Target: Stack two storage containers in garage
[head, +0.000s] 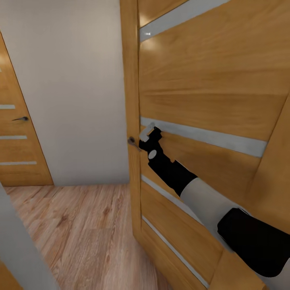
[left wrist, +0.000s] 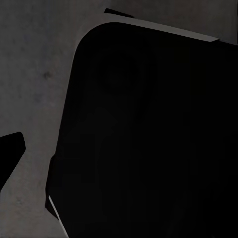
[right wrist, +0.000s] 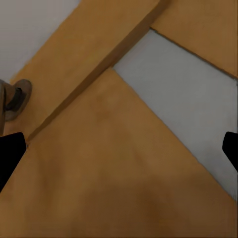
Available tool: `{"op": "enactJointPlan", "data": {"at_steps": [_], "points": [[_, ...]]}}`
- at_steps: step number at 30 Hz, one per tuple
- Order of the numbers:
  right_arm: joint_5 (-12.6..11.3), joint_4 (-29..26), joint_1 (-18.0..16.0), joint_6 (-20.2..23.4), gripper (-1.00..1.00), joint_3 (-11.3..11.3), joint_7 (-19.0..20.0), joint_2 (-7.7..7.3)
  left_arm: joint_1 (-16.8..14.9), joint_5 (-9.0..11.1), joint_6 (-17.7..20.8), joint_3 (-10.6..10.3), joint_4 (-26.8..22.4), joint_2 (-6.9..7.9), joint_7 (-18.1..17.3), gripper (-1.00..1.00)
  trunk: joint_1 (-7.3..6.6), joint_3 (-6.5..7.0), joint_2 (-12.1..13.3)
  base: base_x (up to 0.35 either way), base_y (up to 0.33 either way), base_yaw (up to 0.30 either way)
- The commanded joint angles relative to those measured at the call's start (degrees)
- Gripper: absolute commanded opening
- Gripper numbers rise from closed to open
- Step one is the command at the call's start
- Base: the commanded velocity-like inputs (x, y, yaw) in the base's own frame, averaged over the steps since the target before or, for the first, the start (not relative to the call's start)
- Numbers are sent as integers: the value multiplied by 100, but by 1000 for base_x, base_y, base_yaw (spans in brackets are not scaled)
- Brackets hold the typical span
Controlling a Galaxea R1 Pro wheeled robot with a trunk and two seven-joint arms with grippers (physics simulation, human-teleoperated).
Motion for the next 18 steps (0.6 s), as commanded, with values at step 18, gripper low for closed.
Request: {"op": "enactJointPlan", "data": {"at_steps": [18], "points": [[18,1534,-455,84,100,-79,-39,0,2,29,-13,3,-6,-3,3,100,2,-6,-2,169,0,0]]}}
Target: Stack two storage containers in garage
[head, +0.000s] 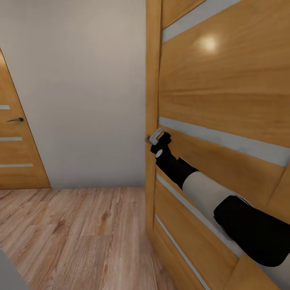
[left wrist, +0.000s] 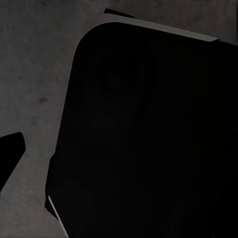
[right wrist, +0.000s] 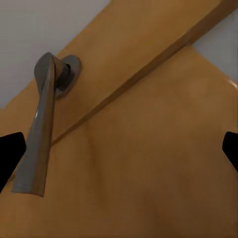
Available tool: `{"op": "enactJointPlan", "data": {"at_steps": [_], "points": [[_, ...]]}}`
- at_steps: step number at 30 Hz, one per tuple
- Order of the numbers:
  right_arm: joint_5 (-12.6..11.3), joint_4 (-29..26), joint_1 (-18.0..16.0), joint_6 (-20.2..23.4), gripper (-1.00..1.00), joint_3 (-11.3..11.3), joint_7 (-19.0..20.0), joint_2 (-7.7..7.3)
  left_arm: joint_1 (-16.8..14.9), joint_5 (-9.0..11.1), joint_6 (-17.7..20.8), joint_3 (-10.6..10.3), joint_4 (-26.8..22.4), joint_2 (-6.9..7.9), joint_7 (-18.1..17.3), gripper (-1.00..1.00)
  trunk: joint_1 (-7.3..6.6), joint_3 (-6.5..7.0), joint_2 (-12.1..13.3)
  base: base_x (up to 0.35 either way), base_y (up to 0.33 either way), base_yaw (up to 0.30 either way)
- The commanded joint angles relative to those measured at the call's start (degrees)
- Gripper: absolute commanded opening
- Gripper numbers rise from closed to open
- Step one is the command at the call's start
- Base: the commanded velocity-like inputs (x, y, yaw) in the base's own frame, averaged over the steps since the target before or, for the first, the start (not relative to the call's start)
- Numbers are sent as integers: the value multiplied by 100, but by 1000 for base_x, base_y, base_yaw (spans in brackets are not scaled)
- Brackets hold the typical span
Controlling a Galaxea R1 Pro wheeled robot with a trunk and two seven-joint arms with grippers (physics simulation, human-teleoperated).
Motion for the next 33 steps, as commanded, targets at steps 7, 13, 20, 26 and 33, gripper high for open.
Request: {"op": "enactJointPlan", "data": {"at_steps": [7,13,20,26,33], "points": [[38,398,-249,19,100,2,-25,0,2,23,-9,3,-6,-2,3,100,2,-5,-2,142,0,0],[35,816,-606,47,100,-547,-26,0,2,24,-8,3,-6,-2,3,100,2,-5,-2,90,0,0],[35,1097,-833,67,100,-747,-26,0,2,26,-11,3,-6,-2,3,100,2,-5,-2,13,0,0],[31,1419,-1085,72,100,-777,-26,0,2,28,-13,11,-6,-2,3,100,2,-5,-2,0,0,0],[32,1448,-1128,47,100,-822,-22,0,2,27,-13,12,-6,-2,3,100,2,-5,-2,0,0,0]]}}
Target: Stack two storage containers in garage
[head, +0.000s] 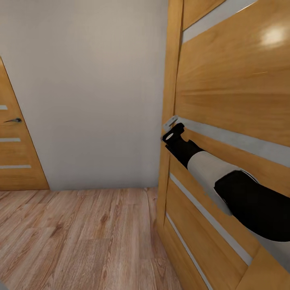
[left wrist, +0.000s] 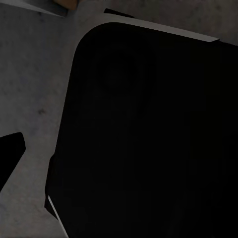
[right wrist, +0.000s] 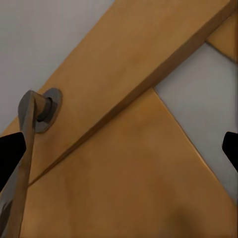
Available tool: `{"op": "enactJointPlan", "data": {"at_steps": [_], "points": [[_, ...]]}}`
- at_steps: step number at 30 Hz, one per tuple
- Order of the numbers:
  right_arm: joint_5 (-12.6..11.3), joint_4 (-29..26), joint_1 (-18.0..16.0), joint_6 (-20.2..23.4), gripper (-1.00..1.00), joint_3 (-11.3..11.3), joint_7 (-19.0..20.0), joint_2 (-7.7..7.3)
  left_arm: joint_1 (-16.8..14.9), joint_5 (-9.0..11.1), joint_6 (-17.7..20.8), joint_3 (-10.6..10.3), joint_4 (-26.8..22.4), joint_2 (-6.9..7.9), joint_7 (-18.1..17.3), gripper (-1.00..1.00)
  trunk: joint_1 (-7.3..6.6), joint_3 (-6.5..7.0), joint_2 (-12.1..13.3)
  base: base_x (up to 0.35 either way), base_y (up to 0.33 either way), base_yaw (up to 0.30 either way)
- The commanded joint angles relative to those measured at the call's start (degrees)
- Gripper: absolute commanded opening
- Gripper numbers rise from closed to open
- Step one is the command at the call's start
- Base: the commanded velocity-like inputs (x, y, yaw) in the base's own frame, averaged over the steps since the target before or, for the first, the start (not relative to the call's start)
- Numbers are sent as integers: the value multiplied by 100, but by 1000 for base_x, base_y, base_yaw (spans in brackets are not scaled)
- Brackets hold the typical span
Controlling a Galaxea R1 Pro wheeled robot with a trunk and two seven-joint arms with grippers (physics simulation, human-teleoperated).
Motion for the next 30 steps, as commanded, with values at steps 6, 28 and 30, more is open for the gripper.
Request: {"op": "enactJointPlan", "data": {"at_steps": [6,28,30], "points": [[74,-112,-6,21,100,-48,-83,0,1,24,-9,4,-6,-1,3,100,0,-5,-3,0,0,0],[96,-71,4,108,100,14,-322,-1,2,19,-46,19,-23,-1,3,100,0,-5,-3,0,0,0],[95,-70,4,100,100,15,-327,0,2,19,-46,20,-23,-1,3,100,0,-5,-3,0,-16,0]]}}
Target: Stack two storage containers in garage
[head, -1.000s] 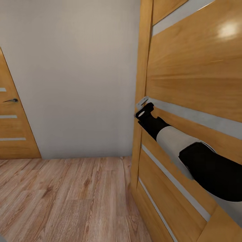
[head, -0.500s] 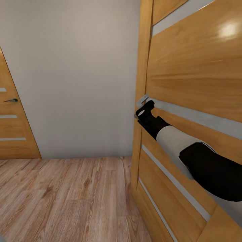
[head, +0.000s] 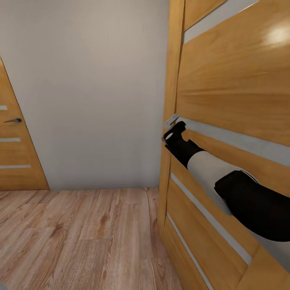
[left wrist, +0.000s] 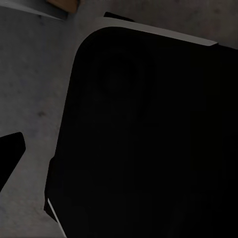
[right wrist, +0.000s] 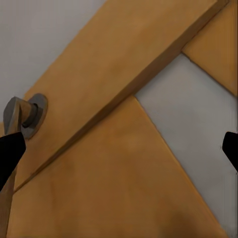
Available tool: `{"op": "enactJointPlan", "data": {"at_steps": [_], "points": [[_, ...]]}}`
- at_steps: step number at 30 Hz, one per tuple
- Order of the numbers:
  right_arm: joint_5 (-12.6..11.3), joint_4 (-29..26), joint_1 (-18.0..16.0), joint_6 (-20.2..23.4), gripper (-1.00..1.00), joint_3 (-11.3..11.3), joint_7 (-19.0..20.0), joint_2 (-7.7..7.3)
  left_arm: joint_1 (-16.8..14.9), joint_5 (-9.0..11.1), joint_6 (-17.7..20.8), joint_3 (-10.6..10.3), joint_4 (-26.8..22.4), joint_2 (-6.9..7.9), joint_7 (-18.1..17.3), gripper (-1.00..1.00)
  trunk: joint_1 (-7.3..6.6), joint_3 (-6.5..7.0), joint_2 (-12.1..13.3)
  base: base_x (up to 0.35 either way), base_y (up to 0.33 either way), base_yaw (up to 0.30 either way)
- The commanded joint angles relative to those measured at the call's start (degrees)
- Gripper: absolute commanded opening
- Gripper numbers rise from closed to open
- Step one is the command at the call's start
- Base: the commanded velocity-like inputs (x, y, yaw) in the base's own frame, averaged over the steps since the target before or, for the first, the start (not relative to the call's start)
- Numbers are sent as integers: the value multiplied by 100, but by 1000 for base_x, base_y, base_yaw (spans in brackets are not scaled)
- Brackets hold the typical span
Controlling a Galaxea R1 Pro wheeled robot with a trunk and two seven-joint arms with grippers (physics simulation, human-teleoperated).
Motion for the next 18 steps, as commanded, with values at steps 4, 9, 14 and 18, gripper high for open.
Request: {"op": "enactJointPlan", "data": {"at_steps": [4,9,14,18], "points": [[6,-5,-4,43,100,76,-10,0,3,31,-11,3,-5,4,3,100,0,-5,-3,35,-169,0],[-2,-5,-4,42,100,151,-7,0,2,33,-11,5,-5,7,3,100,0,-5,-3,19,-70,0],[-20,-18,-4,42,100,143,-13,0,1,34,-11,6,-5,2,3,100,0,-5,-3,3,-9,0],[-48,-21,-4,42,100,145,-15,0,1,34,-11,6,-5,2,3,100,0,-5,-3,2,-1,0]]}}
